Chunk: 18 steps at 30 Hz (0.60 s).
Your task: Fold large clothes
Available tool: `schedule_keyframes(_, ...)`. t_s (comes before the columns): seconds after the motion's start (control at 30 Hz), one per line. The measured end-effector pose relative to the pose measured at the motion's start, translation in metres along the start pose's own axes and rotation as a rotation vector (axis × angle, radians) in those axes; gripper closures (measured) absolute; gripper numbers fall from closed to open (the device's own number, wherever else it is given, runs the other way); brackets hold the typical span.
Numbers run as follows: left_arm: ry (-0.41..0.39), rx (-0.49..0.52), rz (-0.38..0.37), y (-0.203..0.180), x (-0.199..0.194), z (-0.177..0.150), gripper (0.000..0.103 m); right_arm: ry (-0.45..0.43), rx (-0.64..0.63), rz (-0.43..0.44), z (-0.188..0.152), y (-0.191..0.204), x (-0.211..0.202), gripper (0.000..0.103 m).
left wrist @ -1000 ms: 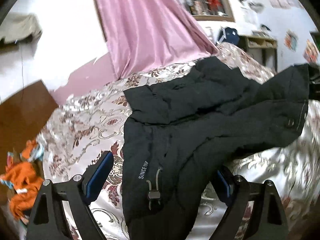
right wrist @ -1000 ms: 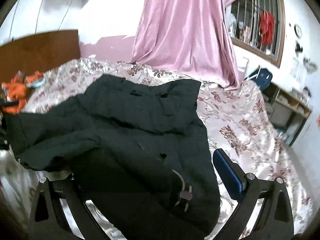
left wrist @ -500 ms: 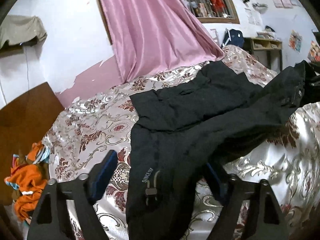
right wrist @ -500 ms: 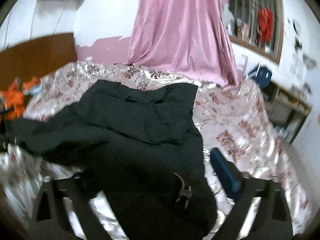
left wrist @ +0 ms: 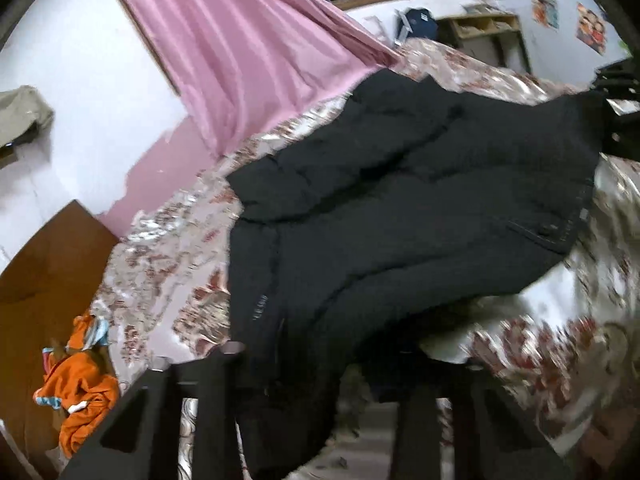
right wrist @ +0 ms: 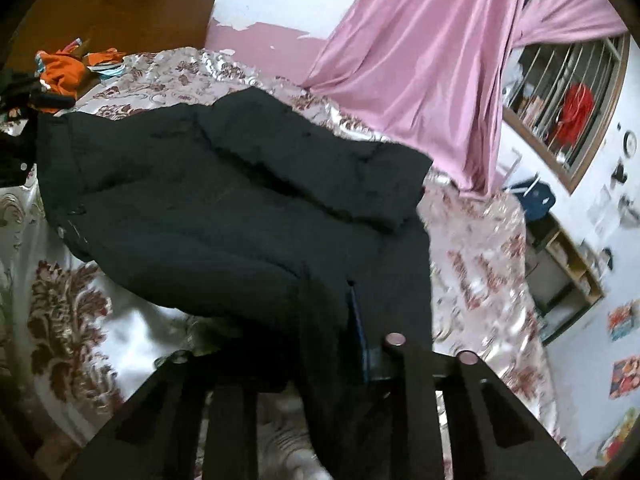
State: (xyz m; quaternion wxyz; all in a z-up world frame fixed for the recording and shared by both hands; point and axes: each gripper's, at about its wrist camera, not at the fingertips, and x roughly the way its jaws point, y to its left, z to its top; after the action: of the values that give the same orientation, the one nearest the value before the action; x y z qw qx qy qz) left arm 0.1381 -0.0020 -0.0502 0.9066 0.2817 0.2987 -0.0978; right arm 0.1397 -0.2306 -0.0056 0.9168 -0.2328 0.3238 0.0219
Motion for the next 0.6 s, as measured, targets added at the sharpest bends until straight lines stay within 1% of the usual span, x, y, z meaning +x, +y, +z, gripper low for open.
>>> schedule_keyframes(0.03,0.005,0.010,-0.007,-0.002,-0.001,-0.002,0.085,0.001,-0.002,-0.001,-0.003,0.002,-0.002,0.089)
schedule_keyframes(0.13,0.014,0.014,-0.026,-0.005,-0.005,-0.006,0.090,-0.011,0.003,0.004,-0.008,0.007,-0.009,0.093)
schedule_keyframes(0.27,0.023,-0.088,-0.075,0.004,-0.018,-0.009,0.093,-0.065,0.048,-0.018,-0.005,0.003,-0.029,0.094)
schedule_keyframes(0.43,-0.039,-0.119,-0.063,0.019,-0.053,-0.007,0.094,-0.149,0.095,-0.025,0.001,-0.005,-0.065,0.096)
schedule_keyframes(0.6,-0.098,-0.130,-0.071,0.033,-0.100,-0.002,0.094,-0.194,0.167,0.039,0.001,-0.024,-0.108,0.096)
